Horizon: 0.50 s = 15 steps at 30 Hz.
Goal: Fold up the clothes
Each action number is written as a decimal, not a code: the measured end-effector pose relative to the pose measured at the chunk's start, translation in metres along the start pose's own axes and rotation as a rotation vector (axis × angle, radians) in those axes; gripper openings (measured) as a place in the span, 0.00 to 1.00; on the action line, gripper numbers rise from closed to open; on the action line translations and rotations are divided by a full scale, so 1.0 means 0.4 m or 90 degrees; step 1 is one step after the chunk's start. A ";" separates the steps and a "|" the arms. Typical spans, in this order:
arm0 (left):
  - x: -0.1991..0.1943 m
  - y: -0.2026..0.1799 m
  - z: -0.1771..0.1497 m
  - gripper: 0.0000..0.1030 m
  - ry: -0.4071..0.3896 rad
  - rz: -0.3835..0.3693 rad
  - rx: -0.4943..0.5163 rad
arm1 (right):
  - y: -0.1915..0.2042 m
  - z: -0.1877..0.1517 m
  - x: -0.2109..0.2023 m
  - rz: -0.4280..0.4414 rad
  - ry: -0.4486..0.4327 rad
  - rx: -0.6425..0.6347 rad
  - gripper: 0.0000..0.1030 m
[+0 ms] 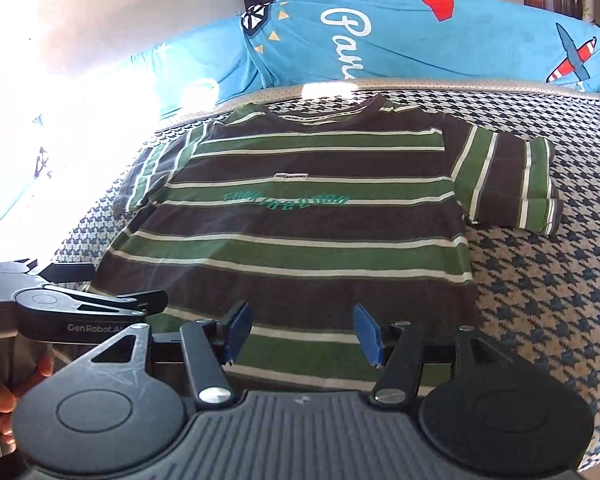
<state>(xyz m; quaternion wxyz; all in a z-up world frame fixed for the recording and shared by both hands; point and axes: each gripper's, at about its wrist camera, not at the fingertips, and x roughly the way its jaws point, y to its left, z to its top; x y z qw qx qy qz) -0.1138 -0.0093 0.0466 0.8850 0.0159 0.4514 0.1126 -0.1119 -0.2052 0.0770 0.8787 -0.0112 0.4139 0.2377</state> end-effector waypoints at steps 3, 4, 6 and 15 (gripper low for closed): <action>0.014 -0.001 0.014 1.00 0.003 -0.001 0.006 | -0.020 0.021 0.019 -0.007 0.000 0.014 0.55; 0.018 -0.001 0.018 1.00 0.004 -0.002 0.008 | -0.027 0.028 0.024 -0.012 -0.002 0.020 0.55; 0.025 -0.001 0.025 1.00 0.004 0.001 0.011 | -0.042 0.041 0.032 -0.019 -0.004 0.030 0.56; 0.066 0.003 0.060 1.00 0.004 0.009 0.021 | -0.130 0.107 0.048 -0.052 -0.023 0.080 0.60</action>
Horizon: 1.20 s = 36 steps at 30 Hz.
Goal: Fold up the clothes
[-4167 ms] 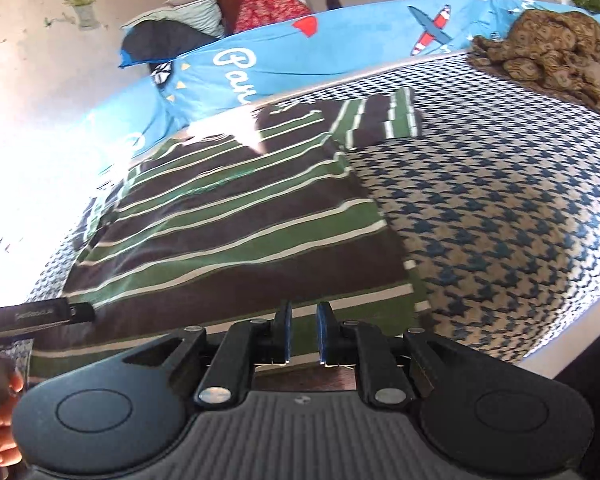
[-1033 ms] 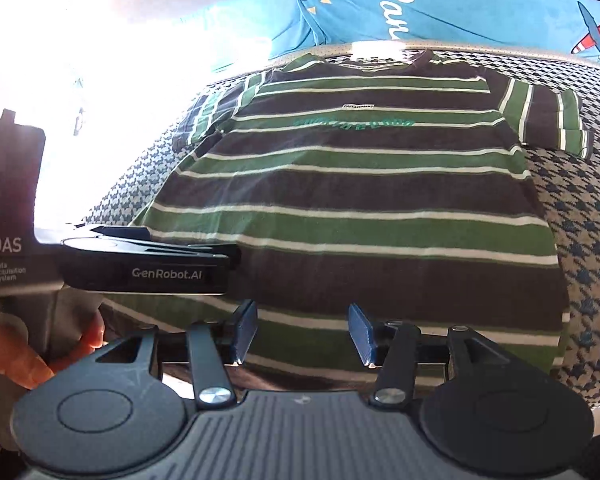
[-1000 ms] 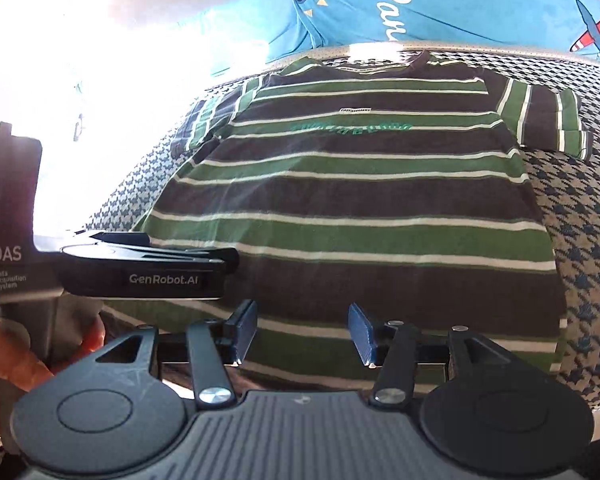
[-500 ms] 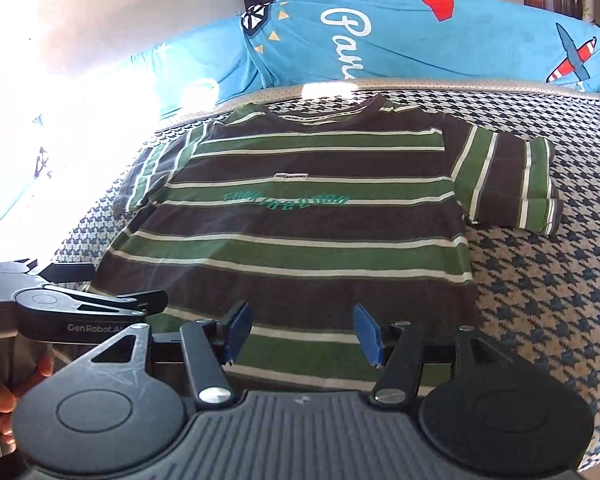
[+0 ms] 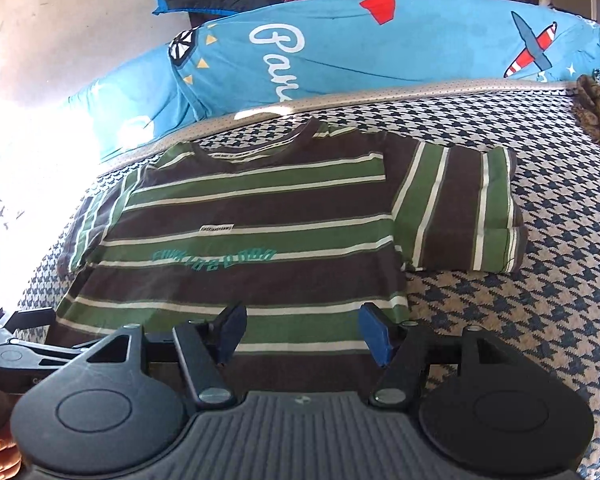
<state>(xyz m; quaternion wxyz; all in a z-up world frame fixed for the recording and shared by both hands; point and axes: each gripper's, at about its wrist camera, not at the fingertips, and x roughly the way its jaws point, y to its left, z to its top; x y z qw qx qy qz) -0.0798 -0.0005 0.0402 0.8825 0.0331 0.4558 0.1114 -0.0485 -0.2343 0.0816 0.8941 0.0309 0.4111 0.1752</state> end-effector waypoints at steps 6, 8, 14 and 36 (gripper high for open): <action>0.025 -0.009 0.020 1.00 0.000 -0.009 0.008 | -0.050 0.026 0.017 -0.023 -0.001 0.035 0.61; 0.030 -0.013 0.028 1.00 0.001 -0.014 0.008 | -0.063 0.031 0.020 -0.028 -0.005 0.044 0.61; 0.042 -0.006 0.058 1.00 -0.002 -0.032 -0.009 | -0.123 0.052 0.025 -0.053 -0.017 0.089 0.62; 0.059 0.014 0.106 1.00 0.006 -0.079 -0.064 | -0.350 0.096 0.071 -0.139 -0.047 0.290 0.62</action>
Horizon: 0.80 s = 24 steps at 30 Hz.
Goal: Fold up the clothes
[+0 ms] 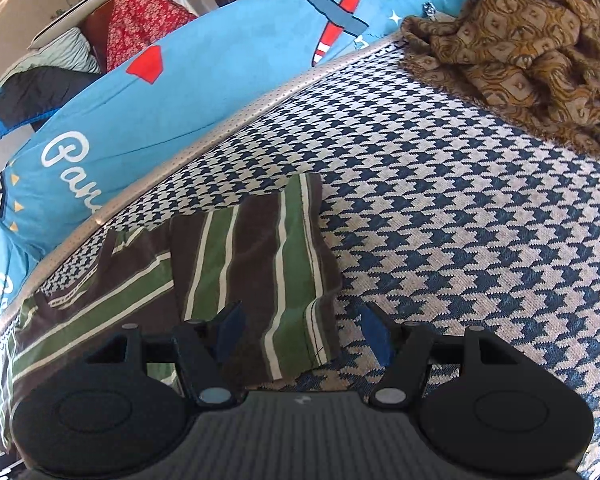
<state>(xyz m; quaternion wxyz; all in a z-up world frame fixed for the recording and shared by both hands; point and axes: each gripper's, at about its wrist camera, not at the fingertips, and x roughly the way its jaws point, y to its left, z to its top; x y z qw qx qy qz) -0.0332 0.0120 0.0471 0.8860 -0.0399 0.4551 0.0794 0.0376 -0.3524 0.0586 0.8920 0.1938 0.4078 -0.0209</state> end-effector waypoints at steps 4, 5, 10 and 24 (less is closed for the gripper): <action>0.001 0.004 0.002 1.00 0.005 -0.006 -0.011 | -0.022 0.014 0.021 0.004 -0.005 0.049 0.62; 0.001 0.006 0.003 1.00 0.005 -0.005 -0.013 | -0.024 0.016 0.027 0.006 -0.007 0.055 0.62; 0.004 0.018 0.006 1.00 0.011 -0.006 -0.031 | -0.010 0.021 0.050 0.002 -0.020 0.045 0.62; 0.009 0.014 0.006 1.00 0.015 -0.007 -0.025 | 0.045 0.007 0.095 -0.024 -0.048 -0.058 0.14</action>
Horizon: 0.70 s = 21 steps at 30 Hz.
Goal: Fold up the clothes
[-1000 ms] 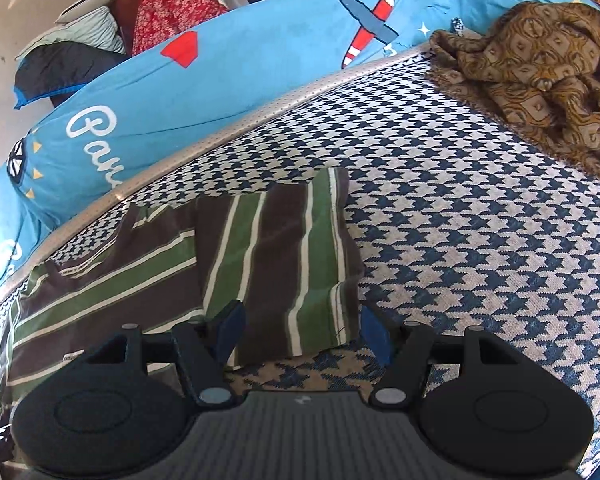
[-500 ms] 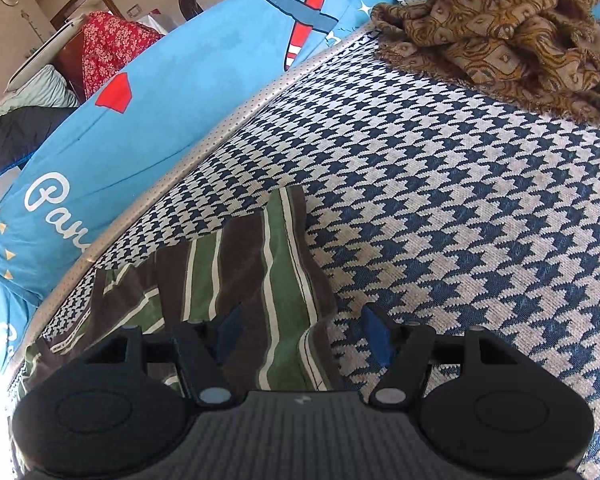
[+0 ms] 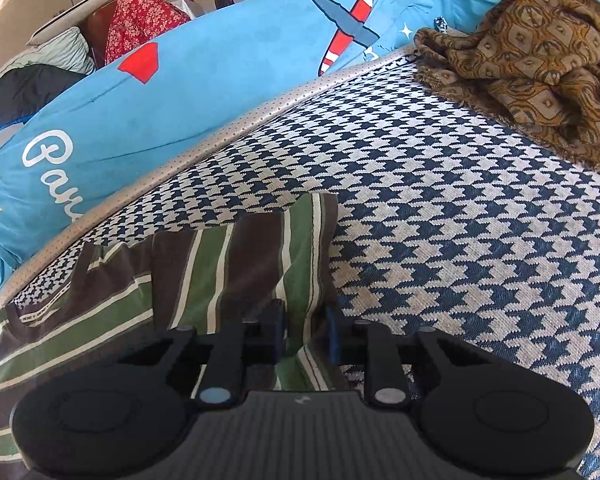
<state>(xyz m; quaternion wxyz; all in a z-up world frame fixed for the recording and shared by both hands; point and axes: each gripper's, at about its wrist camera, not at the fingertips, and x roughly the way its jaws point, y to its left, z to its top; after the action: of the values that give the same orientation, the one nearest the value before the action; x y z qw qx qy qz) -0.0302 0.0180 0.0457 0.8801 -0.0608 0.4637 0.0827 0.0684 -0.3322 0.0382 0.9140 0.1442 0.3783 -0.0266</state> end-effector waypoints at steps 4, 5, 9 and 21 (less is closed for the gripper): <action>0.001 0.003 0.000 1.00 0.000 0.002 -0.002 | 0.005 0.005 -0.005 0.009 -0.004 0.007 0.07; 0.001 0.004 0.000 1.00 -0.001 0.003 -0.002 | 0.010 0.006 -0.009 0.008 -0.009 0.005 0.07; 0.001 0.011 0.000 1.00 -0.002 0.007 -0.008 | 0.051 0.015 -0.040 0.022 -0.050 -0.024 0.07; 0.001 0.042 0.006 1.00 -0.004 0.025 -0.034 | 0.306 -0.046 -0.109 0.214 -0.083 -0.230 0.07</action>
<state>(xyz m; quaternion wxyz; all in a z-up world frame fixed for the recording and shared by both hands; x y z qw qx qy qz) -0.0315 0.0350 0.0460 0.8779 -0.0746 0.4593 0.1126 0.0442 -0.2127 0.0860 0.9389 0.0376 0.2880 0.1845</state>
